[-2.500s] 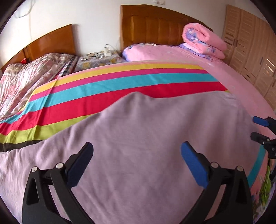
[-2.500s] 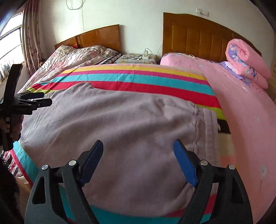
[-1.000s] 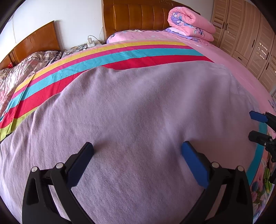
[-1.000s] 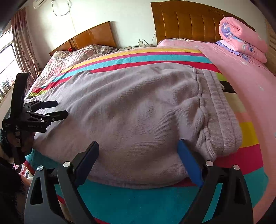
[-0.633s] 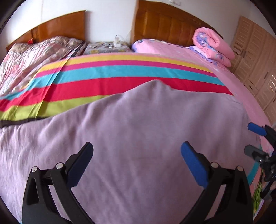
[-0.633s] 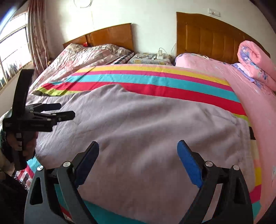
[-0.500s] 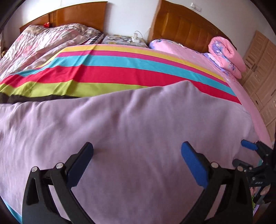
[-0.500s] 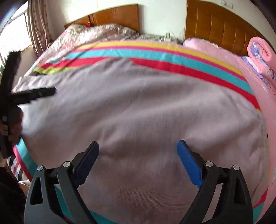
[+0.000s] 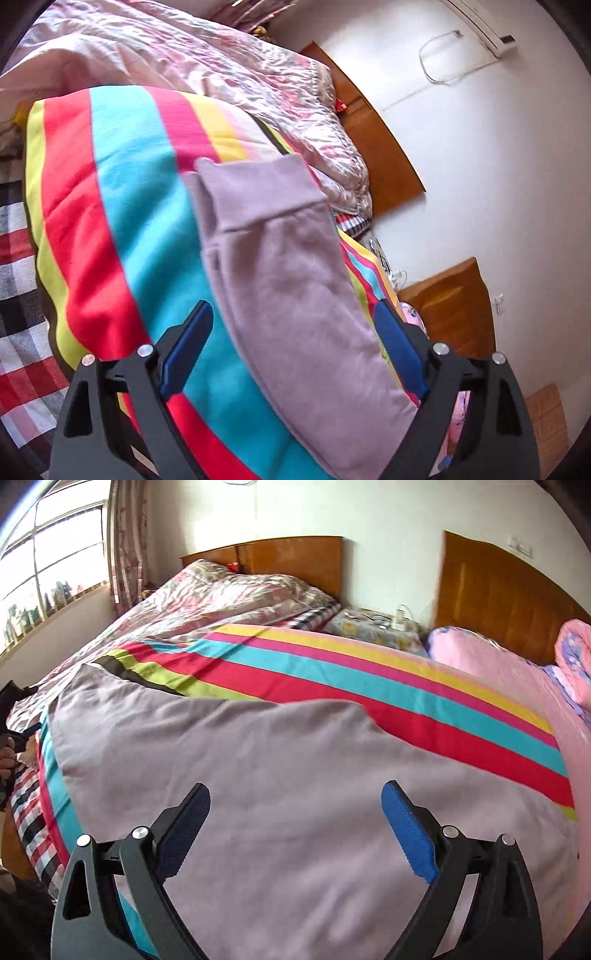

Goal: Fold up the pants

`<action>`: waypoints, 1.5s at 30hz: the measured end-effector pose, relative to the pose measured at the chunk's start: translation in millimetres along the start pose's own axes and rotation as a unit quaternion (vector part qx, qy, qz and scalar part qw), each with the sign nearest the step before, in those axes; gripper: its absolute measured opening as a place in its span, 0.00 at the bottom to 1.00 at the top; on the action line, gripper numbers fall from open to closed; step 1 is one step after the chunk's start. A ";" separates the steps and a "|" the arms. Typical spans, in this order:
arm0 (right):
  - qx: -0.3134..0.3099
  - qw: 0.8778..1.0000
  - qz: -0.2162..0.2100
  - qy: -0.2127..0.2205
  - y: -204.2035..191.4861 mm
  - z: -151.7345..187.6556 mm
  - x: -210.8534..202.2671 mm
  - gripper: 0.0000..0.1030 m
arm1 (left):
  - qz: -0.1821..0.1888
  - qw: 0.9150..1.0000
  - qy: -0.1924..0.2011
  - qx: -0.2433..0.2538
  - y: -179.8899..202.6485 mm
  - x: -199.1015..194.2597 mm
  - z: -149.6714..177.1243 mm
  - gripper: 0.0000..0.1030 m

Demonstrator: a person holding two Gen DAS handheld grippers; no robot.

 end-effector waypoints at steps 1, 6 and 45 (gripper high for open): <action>-0.016 1.000 -0.018 0.002 -19.2 -11.2 6.7 0.88 | 0.001 1.000 -0.001 -0.008 -7.3 0.5 -6.7 0.81; -0.091 0.992 -0.092 0.000 -118.7 -42.6 37.5 0.88 | 0.013 0.999 -0.022 -0.042 -23.8 21.2 -17.9 0.68; -0.003 0.988 -0.155 0.018 -125.8 -32.0 43.8 0.94 | -0.010 0.949 0.092 0.300 210.5 -12.1 -8.3 0.11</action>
Point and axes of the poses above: each gripper's, at about its wrist camera, not at the fingertips, and x roughly the way its jaws point, y to its right, z to its underside, the point moved 10 cm from there along x, roughly the way its jaws point, and after that the axes turned 5 degrees about -y, right-handed, at the moved point
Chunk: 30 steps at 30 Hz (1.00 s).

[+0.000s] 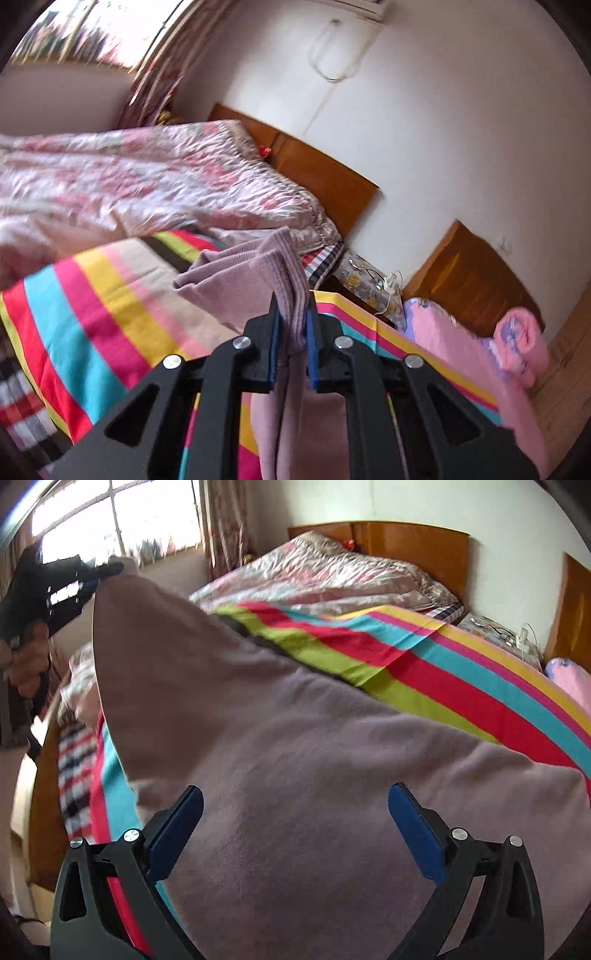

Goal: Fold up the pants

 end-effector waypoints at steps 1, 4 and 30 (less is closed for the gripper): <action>0.030 0.999 0.005 0.032 21.3 -7.8 -25.1 0.94 | 0.009 0.998 0.001 0.063 48.0 -0.8 2.4 0.11; 0.106 0.985 0.073 0.111 100.0 -18.5 -105.3 0.95 | 0.076 0.977 -0.027 0.199 171.7 0.6 56.9 0.11; 0.204 0.976 -0.016 -0.076 86.5 122.3 -73.5 0.70 | 0.004 0.959 -0.188 0.214 86.2 51.8 209.9 0.85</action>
Point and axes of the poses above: each gripper's, at about its wrist camera, not at the fingertips, and x roughly the way its jaws point, y to its right, z to its underside, the point moved 10 cm from there along x, roughly the way its jaws point, and after that the axes turned 5 degrees about -y, right-handed, at the moved point
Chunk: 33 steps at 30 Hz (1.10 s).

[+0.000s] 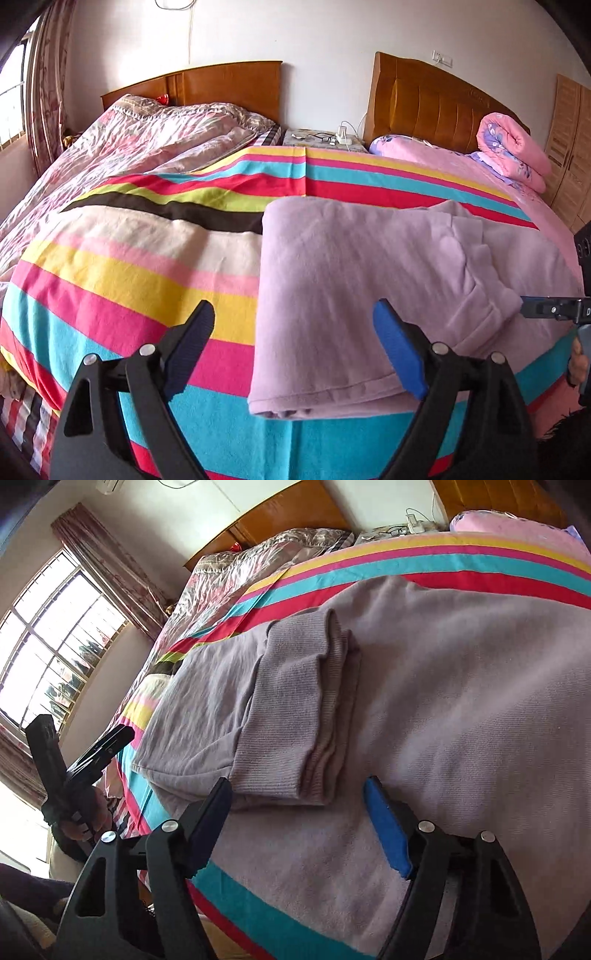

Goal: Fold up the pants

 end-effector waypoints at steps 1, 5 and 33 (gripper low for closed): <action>0.002 1.000 -0.005 -0.003 -3.0 0.0 1.2 0.69 | 0.002 1.000 -0.005 0.004 0.2 4.4 4.3 0.85; 0.023 0.999 -0.015 -0.019 -6.0 -1.4 9.0 0.69 | -0.006 0.999 -0.018 0.029 2.5 16.4 19.6 0.85; 0.068 0.997 -0.014 0.027 9.2 26.2 -16.8 0.14 | 0.002 0.995 -0.020 0.096 22.1 17.1 22.4 0.90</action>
Point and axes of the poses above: each gripper's, at about its wrist camera, not at the fingertips, and x roughly the way its jaws point, y to its right, z to its underside, the point moved 10 cm from there along x, roughly the way its jaws point, and after that the axes turned 5 degrees about -y, right-handed, at the moved point
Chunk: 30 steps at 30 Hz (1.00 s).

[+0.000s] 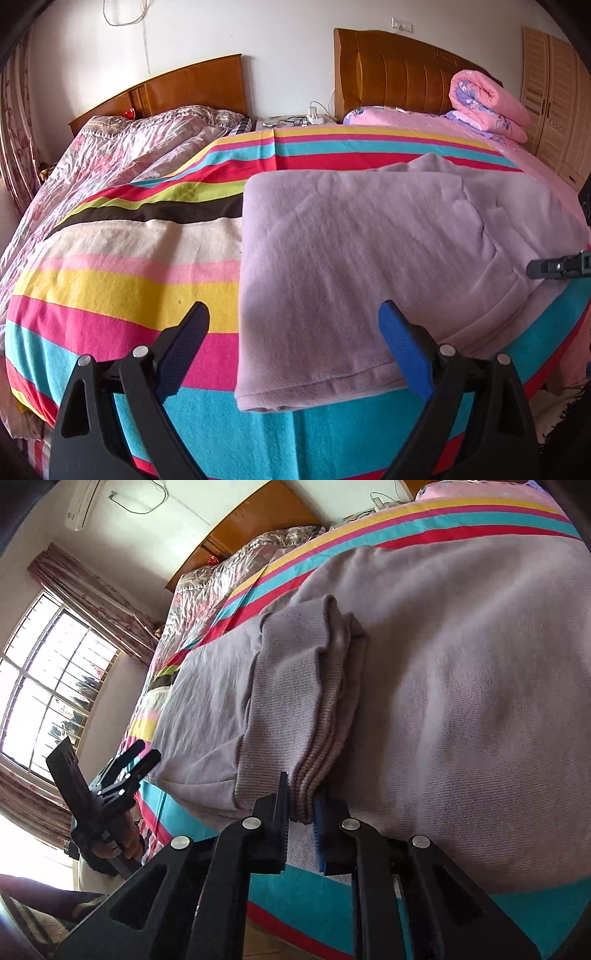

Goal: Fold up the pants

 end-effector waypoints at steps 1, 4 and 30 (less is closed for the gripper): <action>-0.012 1.000 0.005 0.007 -3.7 -3.6 -2.6 0.14 | 0.002 1.000 -0.001 0.005 3.6 0.3 1.2 0.90; -0.032 0.999 0.014 0.015 -9.6 -9.5 -5.3 0.14 | 0.004 1.000 0.003 0.010 10.0 -2.2 0.7 0.90; -0.271 0.951 0.148 0.022 -44.1 -83.3 49.9 0.65 | 0.058 0.996 -0.055 -0.027 28.6 101.5 -107.1 0.99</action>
Point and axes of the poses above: each gripper's, at about its wrist camera, not at the fingertips, and x roughly the way its jaws point, y to its right, z to its underside, the point moved 10 cm from there along x, roughly the way its jaws point, and after that the axes turned 5 degrees about -y, right-handed, at the moved point
